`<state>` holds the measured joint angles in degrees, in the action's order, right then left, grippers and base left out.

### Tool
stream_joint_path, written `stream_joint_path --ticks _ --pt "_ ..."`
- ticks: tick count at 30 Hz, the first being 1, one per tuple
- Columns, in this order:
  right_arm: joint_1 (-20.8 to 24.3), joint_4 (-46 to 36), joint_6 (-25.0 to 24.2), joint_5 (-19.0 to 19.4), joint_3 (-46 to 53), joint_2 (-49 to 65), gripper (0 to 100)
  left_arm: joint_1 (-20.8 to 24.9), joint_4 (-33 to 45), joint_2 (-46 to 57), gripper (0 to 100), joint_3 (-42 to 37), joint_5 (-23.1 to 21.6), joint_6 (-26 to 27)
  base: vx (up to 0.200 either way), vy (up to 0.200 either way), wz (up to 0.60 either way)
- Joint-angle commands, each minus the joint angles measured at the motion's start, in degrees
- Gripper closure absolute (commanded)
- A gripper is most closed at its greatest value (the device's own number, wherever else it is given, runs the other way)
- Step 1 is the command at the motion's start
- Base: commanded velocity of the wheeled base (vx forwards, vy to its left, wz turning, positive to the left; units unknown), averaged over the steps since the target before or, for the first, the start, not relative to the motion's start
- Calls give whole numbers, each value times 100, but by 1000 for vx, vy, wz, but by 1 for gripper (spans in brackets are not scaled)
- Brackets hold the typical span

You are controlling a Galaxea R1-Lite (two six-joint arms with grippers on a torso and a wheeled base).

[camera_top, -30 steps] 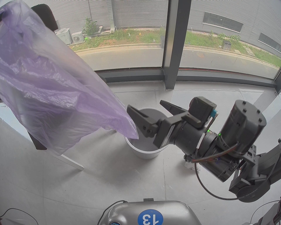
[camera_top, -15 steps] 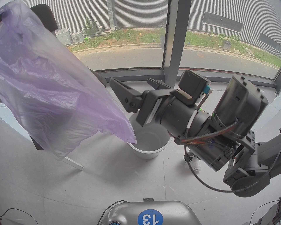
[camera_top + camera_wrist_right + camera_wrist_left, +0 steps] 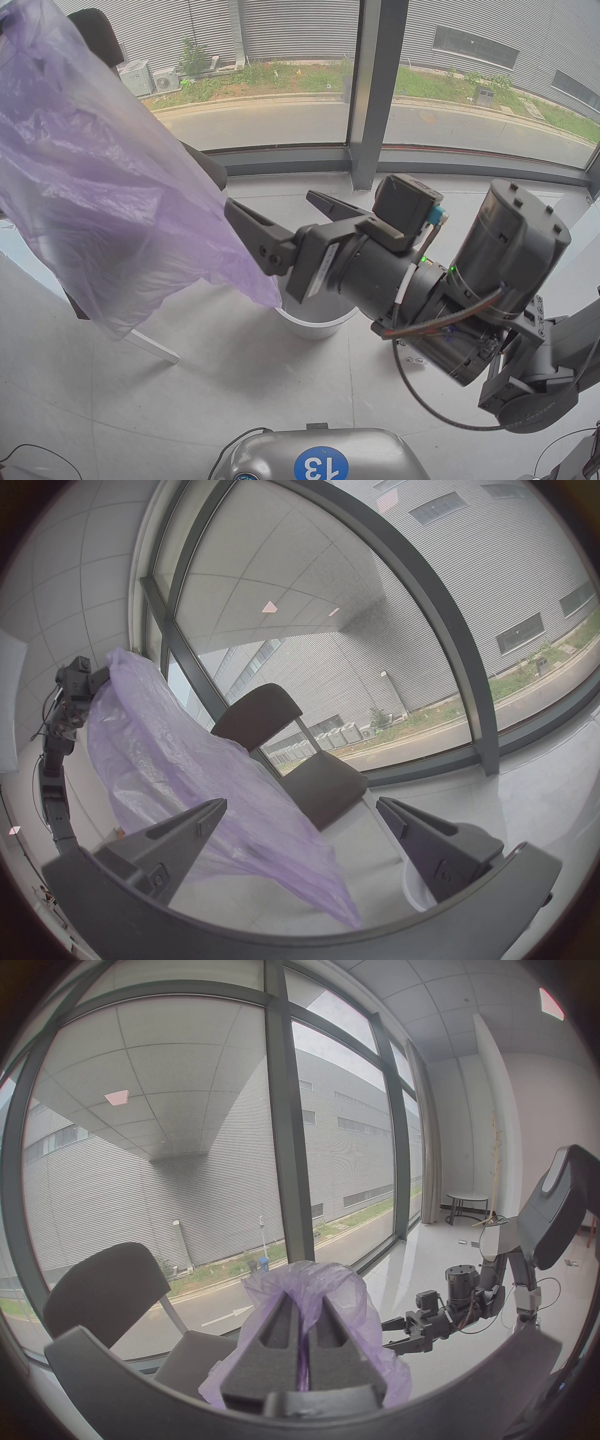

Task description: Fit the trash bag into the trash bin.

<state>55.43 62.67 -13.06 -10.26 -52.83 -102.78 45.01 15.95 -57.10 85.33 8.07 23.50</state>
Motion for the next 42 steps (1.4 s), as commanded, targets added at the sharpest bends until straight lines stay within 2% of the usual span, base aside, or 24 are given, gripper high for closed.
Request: stream_joint_path --ticks 1,4,8,10,12,25,30,33,36,42 --pt "-252 -132 -4 24 28 258 0 254 5 -91 100 -17 2 -65 0 0 0" --pt "-463 -141 -39 33 291 355 0 272 -21 -126 100 -70 -51 -645 0 0 0" --pt "-709 -53 -83 156 590 346 0 272 -30 -56 100 -228 -69 -918 0 0 0" --pt "-788 131 -268 420 722 337 0 280 -30 15 100 -307 -121 -935 0 0 0" --pt "-858 316 -391 499 863 311 0 289 -30 50 100 -333 -209 -927 0 0 0" --pt "-1078 632 -364 587 942 179 0 237 -39 103 100 -738 -245 -953 0 0 0" --pt "-1105 694 -189 578 906 206 0 228 -39 50 100 -720 -183 -944 0 0 0" --pt "-1069 755 260 499 880 214 0 228 -39 50 100 -843 -174 -944 0 0 0" --pt "-1017 755 400 473 810 214 0 228 -48 50 100 -905 -174 -927 0 0 0" --pt "-815 720 611 174 766 214 0 228 -48 111 100 -1063 -174 -874 0 0 0"
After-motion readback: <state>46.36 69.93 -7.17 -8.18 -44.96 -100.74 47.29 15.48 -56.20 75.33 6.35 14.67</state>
